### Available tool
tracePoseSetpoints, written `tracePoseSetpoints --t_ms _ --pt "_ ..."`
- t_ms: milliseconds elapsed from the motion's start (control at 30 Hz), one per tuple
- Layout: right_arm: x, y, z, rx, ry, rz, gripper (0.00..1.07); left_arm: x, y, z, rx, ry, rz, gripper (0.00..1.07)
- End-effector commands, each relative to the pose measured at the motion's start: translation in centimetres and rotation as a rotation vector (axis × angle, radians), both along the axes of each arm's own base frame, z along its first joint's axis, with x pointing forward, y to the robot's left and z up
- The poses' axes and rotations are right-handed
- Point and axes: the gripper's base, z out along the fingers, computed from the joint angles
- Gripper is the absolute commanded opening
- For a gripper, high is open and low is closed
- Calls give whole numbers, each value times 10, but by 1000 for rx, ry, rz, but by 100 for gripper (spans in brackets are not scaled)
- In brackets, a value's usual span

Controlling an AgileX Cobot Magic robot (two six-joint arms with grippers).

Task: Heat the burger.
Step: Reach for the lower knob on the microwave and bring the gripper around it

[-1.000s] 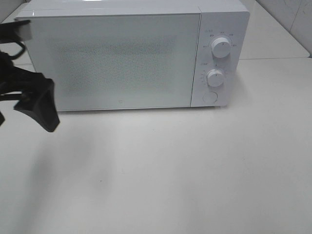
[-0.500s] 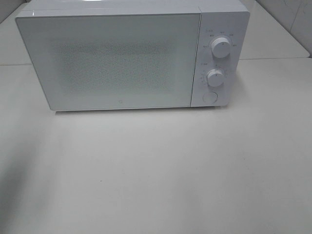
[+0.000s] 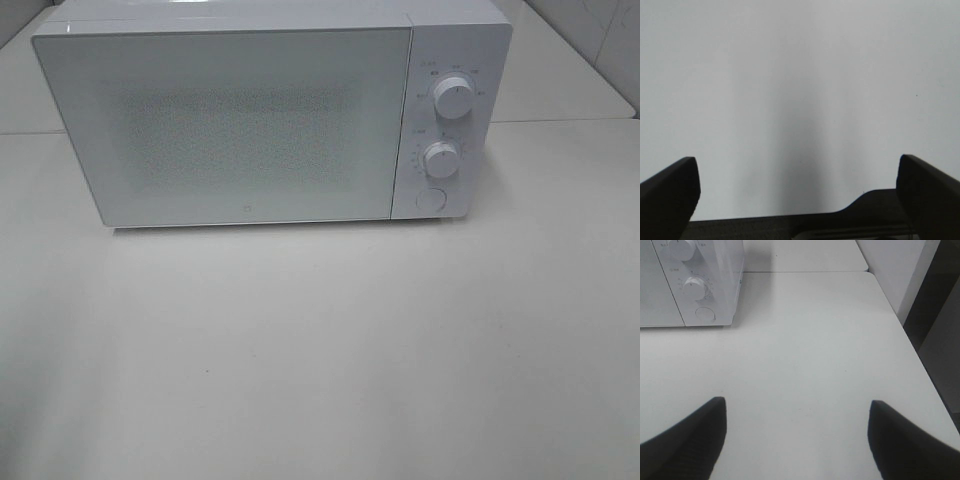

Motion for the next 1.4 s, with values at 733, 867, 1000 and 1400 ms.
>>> tracePoseSetpoints --t_ms 733,867,1000,1400 --pt "-4 0 0 5 -31 -8 74 -87 -2 5 4 -426 77 100" --pt "-4 0 0 5 -31 -8 74 -99 0 4 9 -496 112 100" --pt "-4 0 0 5 -31 -8 74 -99 2 4 7 -500 135 100" --pt "-4 0 0 5 -31 -8 74 -99 2 4 8 -500 135 100"
